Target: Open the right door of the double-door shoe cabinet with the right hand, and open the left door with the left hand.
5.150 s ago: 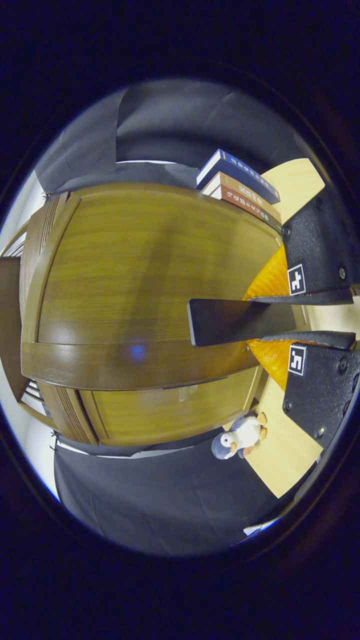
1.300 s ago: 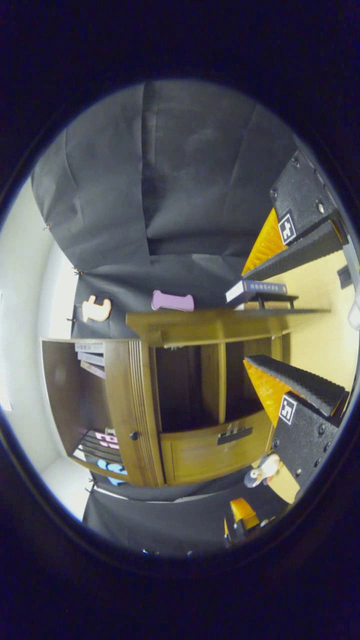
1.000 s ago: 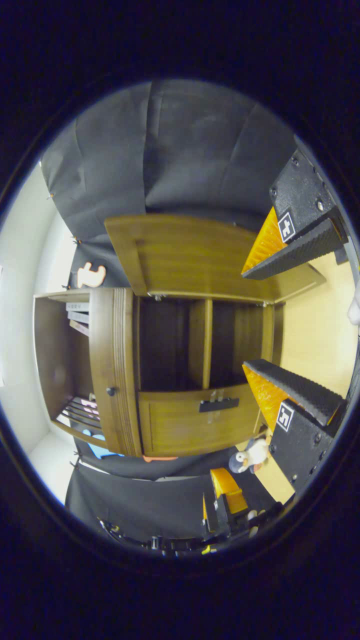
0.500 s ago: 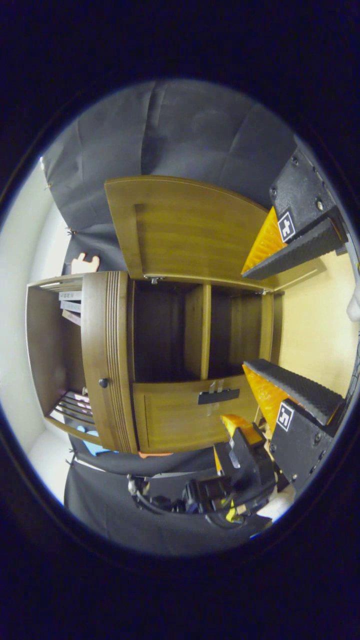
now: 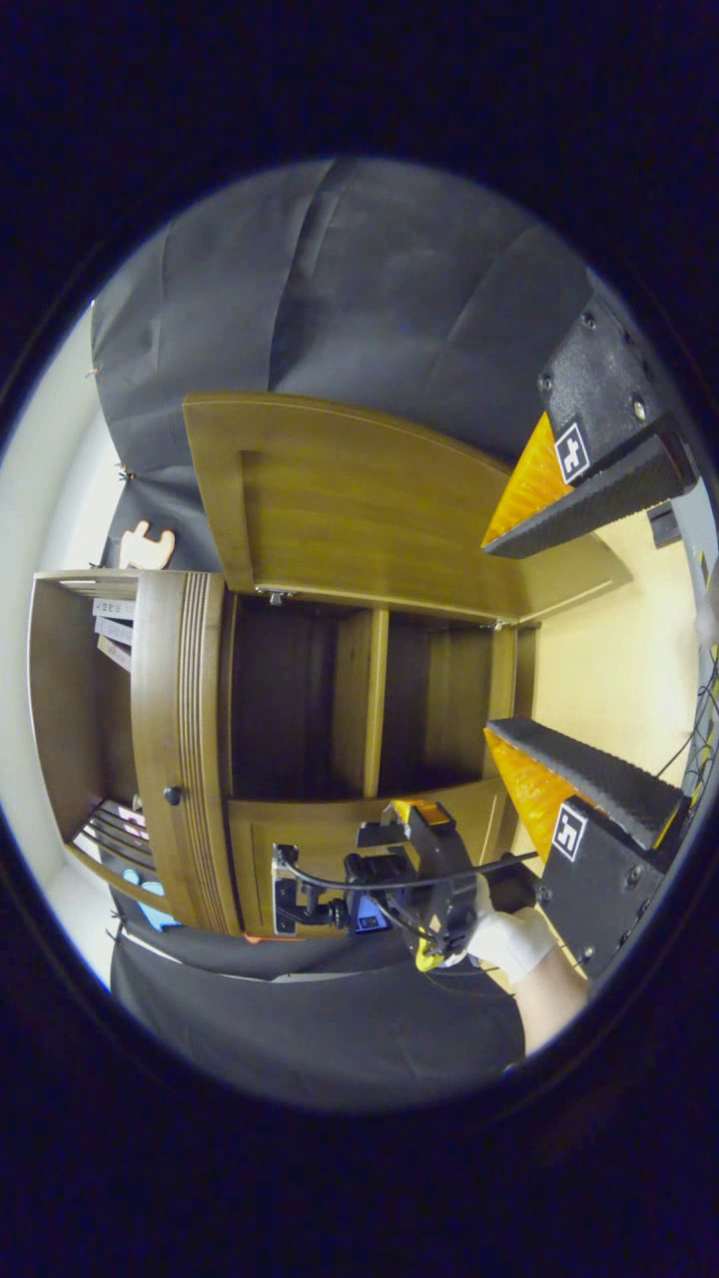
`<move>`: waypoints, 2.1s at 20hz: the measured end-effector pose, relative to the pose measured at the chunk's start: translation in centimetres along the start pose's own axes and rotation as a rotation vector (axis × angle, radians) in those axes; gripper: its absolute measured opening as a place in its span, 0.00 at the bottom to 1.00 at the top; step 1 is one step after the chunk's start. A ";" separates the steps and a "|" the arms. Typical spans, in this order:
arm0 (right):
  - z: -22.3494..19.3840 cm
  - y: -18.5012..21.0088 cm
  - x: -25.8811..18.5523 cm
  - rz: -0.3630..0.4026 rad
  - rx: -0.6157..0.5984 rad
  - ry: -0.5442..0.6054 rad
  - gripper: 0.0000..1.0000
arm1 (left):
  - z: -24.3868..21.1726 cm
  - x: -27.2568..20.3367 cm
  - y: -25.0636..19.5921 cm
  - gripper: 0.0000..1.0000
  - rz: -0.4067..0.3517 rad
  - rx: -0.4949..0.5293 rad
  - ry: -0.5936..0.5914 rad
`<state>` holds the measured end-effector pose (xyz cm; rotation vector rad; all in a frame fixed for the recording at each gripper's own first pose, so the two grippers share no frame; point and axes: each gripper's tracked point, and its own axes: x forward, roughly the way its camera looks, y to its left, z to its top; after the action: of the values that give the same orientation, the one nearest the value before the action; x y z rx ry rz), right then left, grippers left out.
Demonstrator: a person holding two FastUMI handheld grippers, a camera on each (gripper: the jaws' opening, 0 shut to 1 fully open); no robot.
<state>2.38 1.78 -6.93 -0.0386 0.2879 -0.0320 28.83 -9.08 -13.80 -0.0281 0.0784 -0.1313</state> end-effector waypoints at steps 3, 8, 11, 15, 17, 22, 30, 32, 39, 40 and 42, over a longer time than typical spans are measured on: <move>0.0 -0.1 0.0 -0.007 0.000 0.012 1.00 | 0.1 1.3 -0.2 0.63 -0.001 0.018 -0.009; -0.1 -0.1 -0.1 0.005 0.001 0.009 1.00 | 0.1 1.0 0.1 0.44 0.018 0.036 -0.009; 0.1 0.0 -0.3 0.016 0.001 -0.001 1.00 | 0.2 0.5 0.2 0.28 -0.018 0.000 0.007; 0.4 0.6 -0.8 0.033 -0.004 -0.014 1.00 | 0.1 -1.2 0.2 0.18 -0.050 -0.009 0.005; -0.1 0.9 -1.4 0.040 -0.008 -0.016 1.00 | -0.1 -2.3 0.2 0.18 -0.070 -0.012 0.007; -0.8 1.7 -2.8 0.074 -0.012 -0.014 1.00 | -0.3 -5.6 1.0 0.18 -0.092 -0.012 0.013; -1.3 3.4 -4.1 0.137 -0.003 -0.016 1.00 | -0.6 -10.8 3.0 0.18 -0.100 -0.022 0.024; -1.3 3.4 -4.0 0.149 -0.009 -0.021 1.00 | -0.8 -11.7 3.7 0.18 -0.098 -0.030 0.028; -1.3 3.8 -4.2 0.179 -0.010 -0.019 1.00 | -1.0 -14.8 5.7 0.09 -0.079 -0.053 0.042; -1.3 4.0 -4.1 0.188 -0.008 -0.017 1.00 | -1.0 -15.1 6.0 0.09 -0.076 -0.047 0.040; -1.5 4.2 -4.0 0.206 -0.005 -0.013 1.00 | -1.0 -15.7 6.7 0.09 -0.068 -0.044 0.041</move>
<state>-1.76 6.12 -7.41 -0.0136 0.2781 0.1732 14.12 -0.37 -13.84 -0.0722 0.1209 -0.1981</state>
